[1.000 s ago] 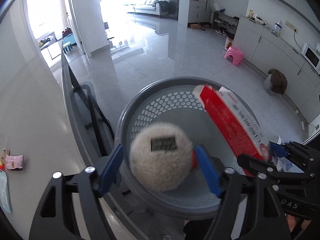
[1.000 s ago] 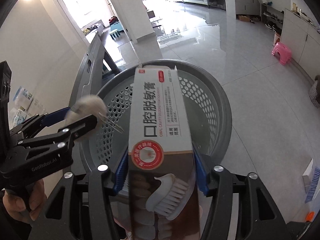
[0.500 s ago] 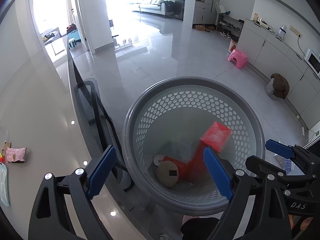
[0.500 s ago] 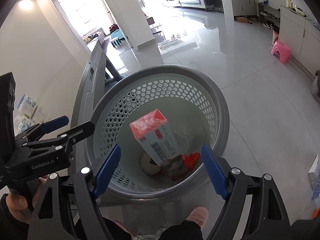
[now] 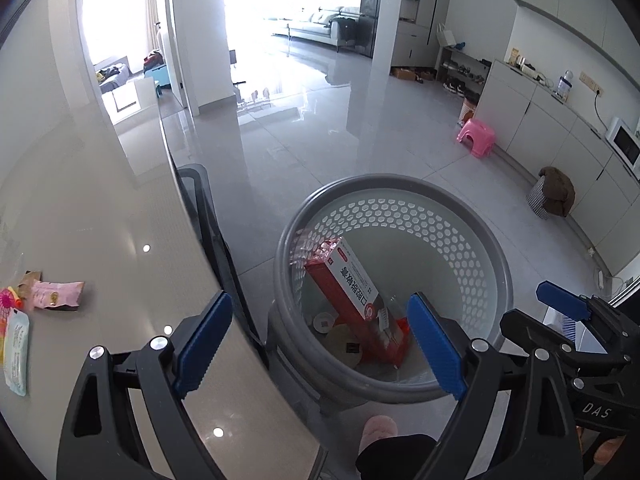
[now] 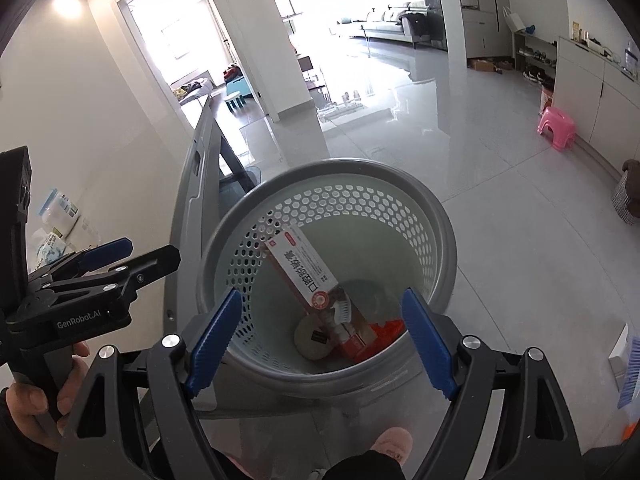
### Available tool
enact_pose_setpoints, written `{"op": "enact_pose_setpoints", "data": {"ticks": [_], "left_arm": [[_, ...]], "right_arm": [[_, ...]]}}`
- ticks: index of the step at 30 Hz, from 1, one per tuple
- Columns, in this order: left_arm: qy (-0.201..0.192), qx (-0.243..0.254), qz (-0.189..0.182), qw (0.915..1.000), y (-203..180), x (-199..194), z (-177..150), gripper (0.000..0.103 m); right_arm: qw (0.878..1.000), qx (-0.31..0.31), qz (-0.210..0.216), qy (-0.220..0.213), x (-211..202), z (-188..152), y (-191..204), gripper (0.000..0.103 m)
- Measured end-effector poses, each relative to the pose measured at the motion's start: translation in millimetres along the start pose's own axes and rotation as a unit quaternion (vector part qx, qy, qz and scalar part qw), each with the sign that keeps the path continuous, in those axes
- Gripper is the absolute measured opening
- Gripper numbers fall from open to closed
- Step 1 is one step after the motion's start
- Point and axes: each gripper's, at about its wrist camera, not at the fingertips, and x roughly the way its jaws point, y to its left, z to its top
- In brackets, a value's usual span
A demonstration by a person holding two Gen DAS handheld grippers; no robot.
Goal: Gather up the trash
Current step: 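Move both open tools back over the table toward the wipes pack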
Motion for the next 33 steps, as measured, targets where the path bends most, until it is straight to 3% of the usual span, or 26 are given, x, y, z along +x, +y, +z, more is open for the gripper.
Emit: {"op": "enact_pose_setpoints", "data": {"ticks": [8, 16, 26, 33], "left_arm": [[-0.028, -0.012, 0.023, 0.9993, 34, -47, -25, 0.088], [-0.039, -0.051, 0.070, 0.9955, 109, -93, -71, 0.088], [-0.056, -0.118, 0.164, 0.9777, 202, -155, -123, 0.088], [-0.053, -0.172, 0.202, 0.9627, 251, -190, -156, 0.089]], "right_arm": [[0.999, -0.035, 0.007, -0.030, -24, -16, 52, 0.079], [0.997, -0.064, 0.039, -0.035, -23, -42, 120, 0.079], [0.990, -0.110, 0.088, -0.025, -4, -62, 204, 0.079], [0.982, -0.139, 0.124, -0.017, 0, -62, 250, 0.079]]}}
